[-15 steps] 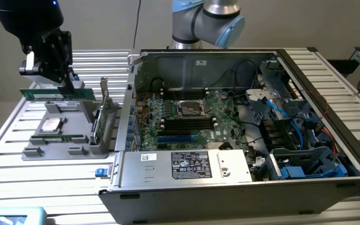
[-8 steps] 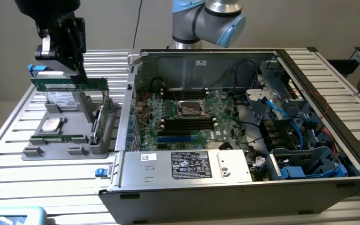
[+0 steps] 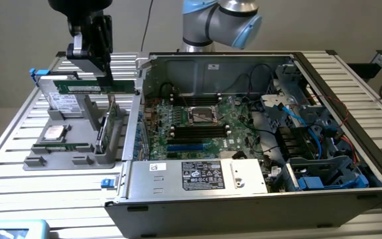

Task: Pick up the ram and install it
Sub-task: 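Pick up the ram and move it above insertion slot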

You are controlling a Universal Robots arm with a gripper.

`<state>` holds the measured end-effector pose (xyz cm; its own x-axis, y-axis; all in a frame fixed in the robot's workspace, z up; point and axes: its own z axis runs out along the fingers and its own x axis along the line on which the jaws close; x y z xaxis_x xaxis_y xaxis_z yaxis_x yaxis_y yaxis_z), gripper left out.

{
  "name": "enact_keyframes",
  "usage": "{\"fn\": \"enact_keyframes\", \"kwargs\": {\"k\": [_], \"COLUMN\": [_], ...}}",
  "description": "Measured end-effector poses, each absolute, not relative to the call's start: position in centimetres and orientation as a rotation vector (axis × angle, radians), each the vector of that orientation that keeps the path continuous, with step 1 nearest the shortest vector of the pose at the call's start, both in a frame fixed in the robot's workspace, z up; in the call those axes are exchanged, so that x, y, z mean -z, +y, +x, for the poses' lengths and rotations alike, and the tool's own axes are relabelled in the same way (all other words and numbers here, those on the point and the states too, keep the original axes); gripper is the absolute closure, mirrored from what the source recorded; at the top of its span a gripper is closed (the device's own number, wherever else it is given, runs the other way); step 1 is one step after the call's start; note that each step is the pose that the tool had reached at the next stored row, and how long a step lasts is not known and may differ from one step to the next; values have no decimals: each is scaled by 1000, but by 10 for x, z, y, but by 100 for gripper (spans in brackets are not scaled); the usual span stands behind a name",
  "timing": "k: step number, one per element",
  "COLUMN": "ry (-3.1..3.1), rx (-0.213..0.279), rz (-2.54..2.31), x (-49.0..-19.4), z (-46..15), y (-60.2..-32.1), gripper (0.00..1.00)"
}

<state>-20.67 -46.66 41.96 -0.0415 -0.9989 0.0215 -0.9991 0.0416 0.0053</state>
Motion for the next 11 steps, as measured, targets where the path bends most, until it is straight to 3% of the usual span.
{"fn": "enact_keyframes", "kwargs": {"k": [11], "ry": [-2251], "rx": [-17], "rz": [2164], "x": [-420], "z": [-157], "y": [-467], "gripper": [88]}}
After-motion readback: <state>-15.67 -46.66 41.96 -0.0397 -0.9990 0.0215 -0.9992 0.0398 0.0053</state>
